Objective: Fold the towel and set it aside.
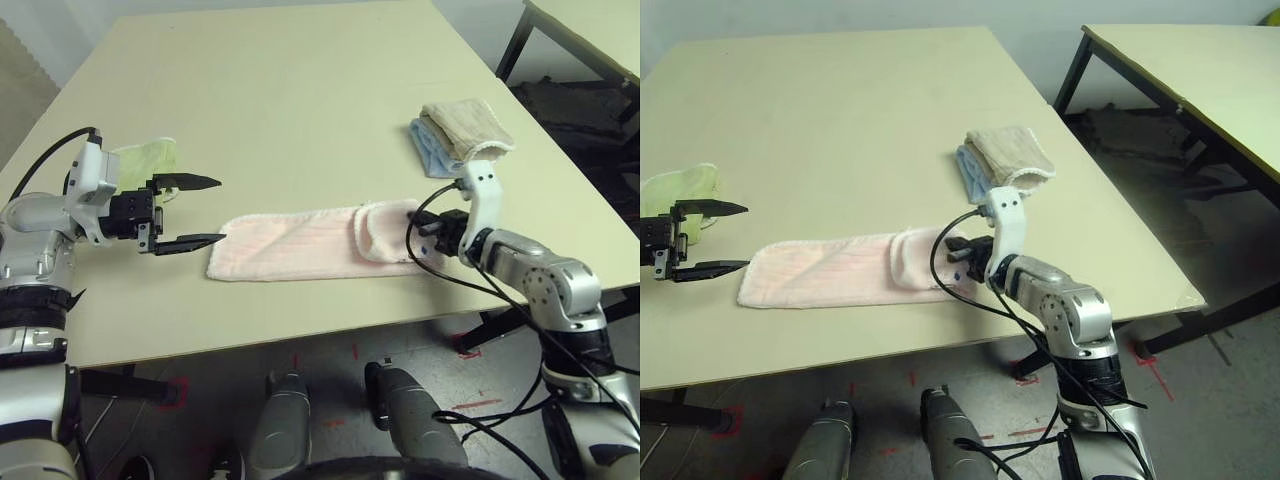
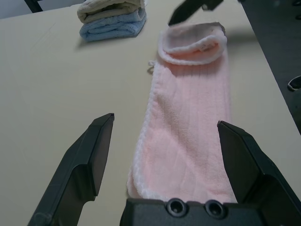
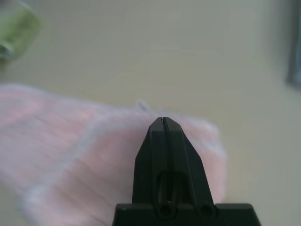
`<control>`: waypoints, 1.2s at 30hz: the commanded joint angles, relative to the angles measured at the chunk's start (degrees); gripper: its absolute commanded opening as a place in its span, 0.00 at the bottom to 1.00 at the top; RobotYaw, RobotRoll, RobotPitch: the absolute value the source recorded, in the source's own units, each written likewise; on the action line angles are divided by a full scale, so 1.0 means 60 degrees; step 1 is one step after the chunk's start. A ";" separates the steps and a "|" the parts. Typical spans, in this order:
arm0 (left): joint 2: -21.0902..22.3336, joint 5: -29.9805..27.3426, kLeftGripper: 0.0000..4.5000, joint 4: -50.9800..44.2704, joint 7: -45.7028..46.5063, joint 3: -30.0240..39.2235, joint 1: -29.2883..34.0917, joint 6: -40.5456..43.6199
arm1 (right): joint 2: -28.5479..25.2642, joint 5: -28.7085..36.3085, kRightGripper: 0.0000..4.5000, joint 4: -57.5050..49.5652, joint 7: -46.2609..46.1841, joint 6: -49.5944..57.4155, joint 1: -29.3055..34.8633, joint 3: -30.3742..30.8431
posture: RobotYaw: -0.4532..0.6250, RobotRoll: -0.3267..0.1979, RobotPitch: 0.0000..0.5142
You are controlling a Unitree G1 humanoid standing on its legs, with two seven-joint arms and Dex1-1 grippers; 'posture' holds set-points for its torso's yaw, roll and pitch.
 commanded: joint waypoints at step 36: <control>0.0210 0.0039 1.00 0.0421 -0.0041 -0.0412 -0.0347 -0.0226 | -0.1623 -0.0186 0.01 0.0129 0.4168 -0.1838 0.3339 0.1244 | 0.44 0.62 0.30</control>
